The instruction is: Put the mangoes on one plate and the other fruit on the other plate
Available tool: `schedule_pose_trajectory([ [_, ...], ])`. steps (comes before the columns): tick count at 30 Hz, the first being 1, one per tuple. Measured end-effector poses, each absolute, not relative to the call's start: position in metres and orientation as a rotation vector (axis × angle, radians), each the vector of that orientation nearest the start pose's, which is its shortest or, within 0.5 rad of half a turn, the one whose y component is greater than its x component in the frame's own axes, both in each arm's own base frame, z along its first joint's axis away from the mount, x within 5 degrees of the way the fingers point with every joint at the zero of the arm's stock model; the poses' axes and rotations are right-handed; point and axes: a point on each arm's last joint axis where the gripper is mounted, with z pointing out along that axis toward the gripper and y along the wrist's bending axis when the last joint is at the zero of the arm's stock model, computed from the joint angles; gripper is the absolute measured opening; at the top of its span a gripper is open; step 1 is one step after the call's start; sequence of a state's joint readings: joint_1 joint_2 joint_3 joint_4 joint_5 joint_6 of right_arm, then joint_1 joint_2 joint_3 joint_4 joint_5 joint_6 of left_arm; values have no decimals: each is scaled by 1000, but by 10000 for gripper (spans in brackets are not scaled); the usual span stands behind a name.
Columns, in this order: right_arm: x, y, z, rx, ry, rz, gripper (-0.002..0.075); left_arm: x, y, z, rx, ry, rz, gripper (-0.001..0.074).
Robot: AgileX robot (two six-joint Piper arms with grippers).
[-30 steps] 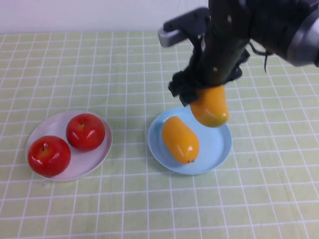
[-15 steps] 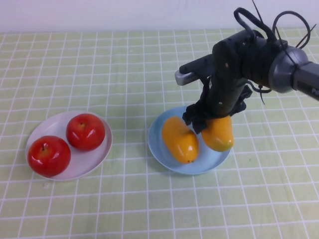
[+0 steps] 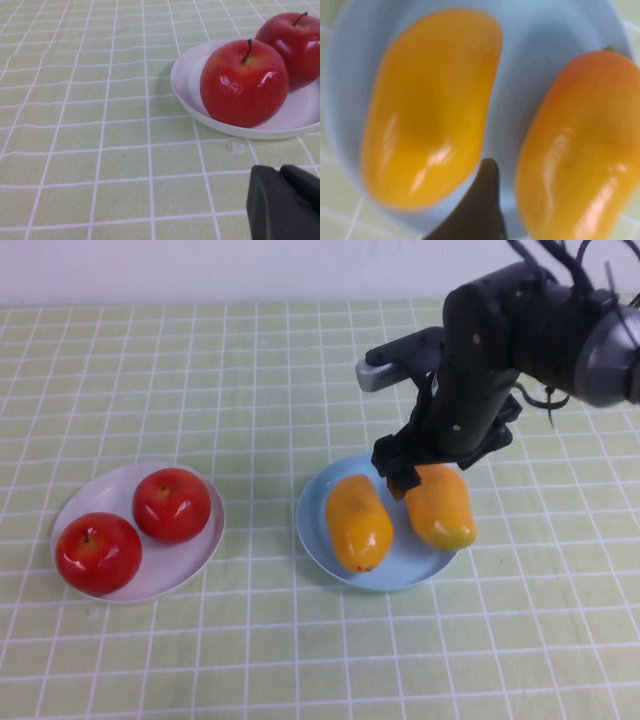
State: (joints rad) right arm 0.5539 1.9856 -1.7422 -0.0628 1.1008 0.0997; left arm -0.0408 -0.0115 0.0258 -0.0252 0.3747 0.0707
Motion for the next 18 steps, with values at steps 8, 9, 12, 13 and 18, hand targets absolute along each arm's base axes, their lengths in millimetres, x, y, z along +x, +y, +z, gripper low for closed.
schedule_pose_trajectory([
  [8, 298, 188, 324, -647, 2718, 140, 344, 52, -3, 171, 89, 1870, -4, 4],
  [9, 291, 184, 329, -646, 2724, 149, 273, 52, -3, 171, 89, 1870, -4, 4],
  [12, 267, 171, 334, -669, 2758, 164, 72, 52, -3, 171, 89, 1870, -4, 4],
  [13, 260, 168, 336, -670, 2758, 177, 43, 52, -3, 171, 89, 1870, -4, 4],
  [18, 222, 151, 343, -712, 2744, 267, -6, 52, -3, 171, 89, 1870, -4, 4],
])
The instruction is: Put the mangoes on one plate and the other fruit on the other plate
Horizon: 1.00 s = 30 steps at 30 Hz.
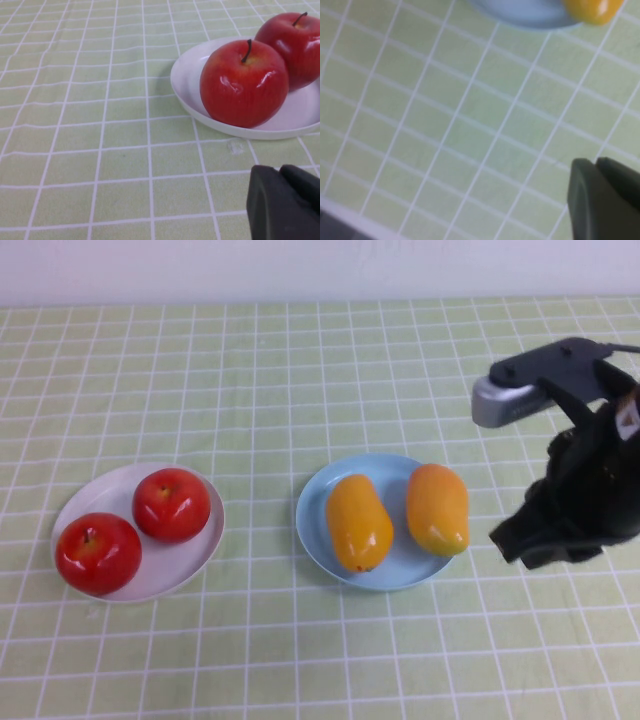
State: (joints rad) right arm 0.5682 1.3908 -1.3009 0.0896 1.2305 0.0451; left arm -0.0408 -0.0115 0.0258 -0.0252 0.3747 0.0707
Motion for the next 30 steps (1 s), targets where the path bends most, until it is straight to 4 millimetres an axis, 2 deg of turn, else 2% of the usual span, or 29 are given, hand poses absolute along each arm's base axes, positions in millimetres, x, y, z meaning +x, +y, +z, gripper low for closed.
schedule_pose_trajectory([
  [4, 194, 140, 347, -719, 2740, 359, -13, 52, -3, 171, 89, 1870, -4, 4],
  [7, 183, 132, 356, -744, 2687, 361, -14, 52, -3, 171, 89, 1870, -4, 4],
  [11, 176, 125, 362, -862, 2608, 305, -14, 52, -3, 171, 89, 1870, -4, 4],
  [15, 171, 118, 355, -884, 2600, 249, -14, 52, -3, 171, 89, 1870, -4, 4],
  [18, 169, 110, 350, -850, 2494, 234, -15, 52, -3, 171, 89, 1870, -4, 4],
  [21, 167, 89, 339, -728, 2349, 221, -15, 52, -3, 171, 89, 1870, -4, 4],
  [23, 162, 68, 324, -566, 2268, 213, -15, 52, -3, 171, 89, 1870, -4, 4],
  [26, 147, 40, 297, -323, 2160, 190, -15, 52, -3, 171, 89, 1870, -4, 4],
  [30, 120, 16, 258, -98, 2000, 133, -15, 52, -3, 171, 89, 1870, -4, 4],
])
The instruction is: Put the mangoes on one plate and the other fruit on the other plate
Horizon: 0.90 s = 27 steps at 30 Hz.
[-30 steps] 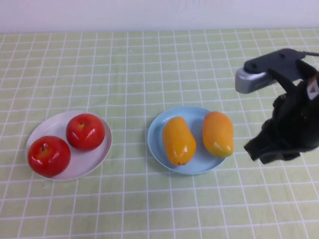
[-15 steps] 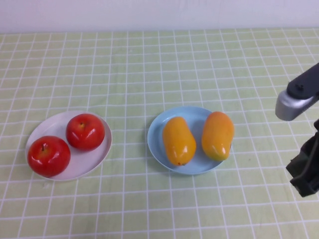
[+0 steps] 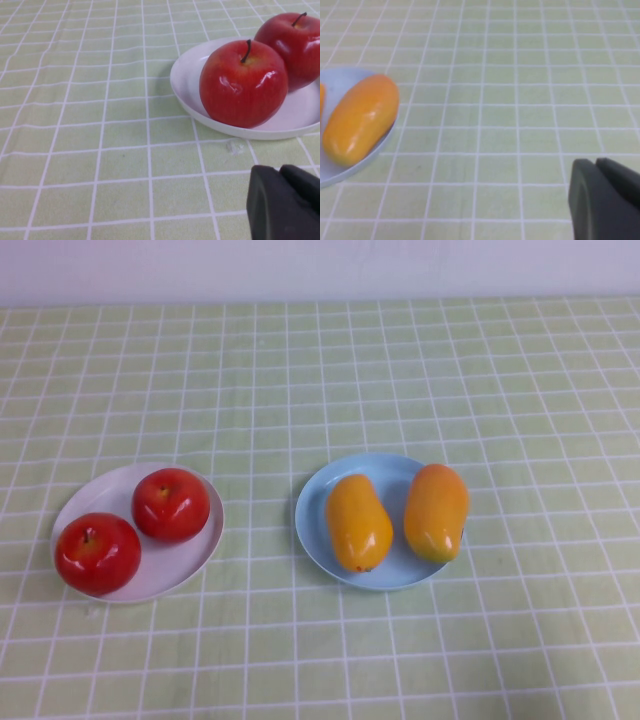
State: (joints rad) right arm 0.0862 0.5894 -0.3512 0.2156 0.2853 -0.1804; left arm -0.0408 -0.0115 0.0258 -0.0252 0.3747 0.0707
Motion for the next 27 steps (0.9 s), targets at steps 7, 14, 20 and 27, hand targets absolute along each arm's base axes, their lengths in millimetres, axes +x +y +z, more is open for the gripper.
schedule_pose_trajectory([
  [7, 79, 1, 207, 45, 1776, 52, -15, 52, -3, 171, 89, 1870, -4, 4],
  [14, 59, 1, 197, 47, 1603, 48, -15, 52, -3, 171, 89, 1870, -4, 4],
  [20, 57, 2, 196, 38, 1604, 58, -15, 52, -3, 171, 89, 1870, -4, 4],
  [27, 57, 5, 192, -6, 1643, 100, -15, 52, -3, 171, 89, 1870, -4, 4],
])
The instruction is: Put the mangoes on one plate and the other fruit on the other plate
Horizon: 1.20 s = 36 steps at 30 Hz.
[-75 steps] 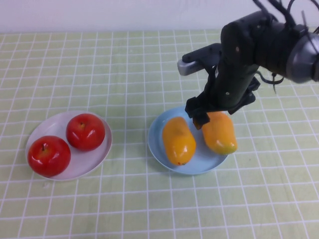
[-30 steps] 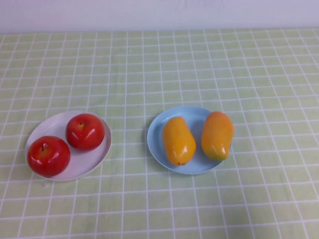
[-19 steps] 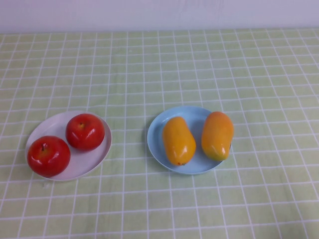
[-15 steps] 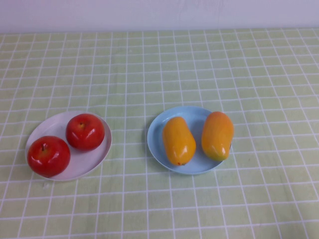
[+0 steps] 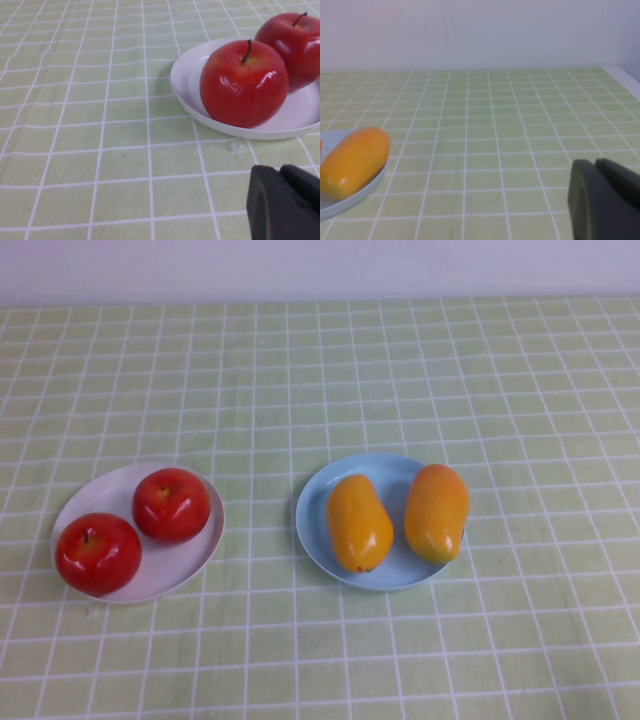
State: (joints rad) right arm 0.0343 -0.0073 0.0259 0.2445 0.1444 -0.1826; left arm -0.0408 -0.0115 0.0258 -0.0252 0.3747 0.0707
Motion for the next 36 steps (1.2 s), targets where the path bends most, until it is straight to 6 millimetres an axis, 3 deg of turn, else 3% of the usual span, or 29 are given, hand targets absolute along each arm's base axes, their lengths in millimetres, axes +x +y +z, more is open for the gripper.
schedule_pose_trajectory([
  [17, 53, 7, 175, -90, 1831, 71, -15, 52, -3, 171, 89, 1870, -4, 4],
  [36, 53, 8, 174, -85, 1839, 83, -16, 52, -3, 171, 89, 1870, -4, 4],
])
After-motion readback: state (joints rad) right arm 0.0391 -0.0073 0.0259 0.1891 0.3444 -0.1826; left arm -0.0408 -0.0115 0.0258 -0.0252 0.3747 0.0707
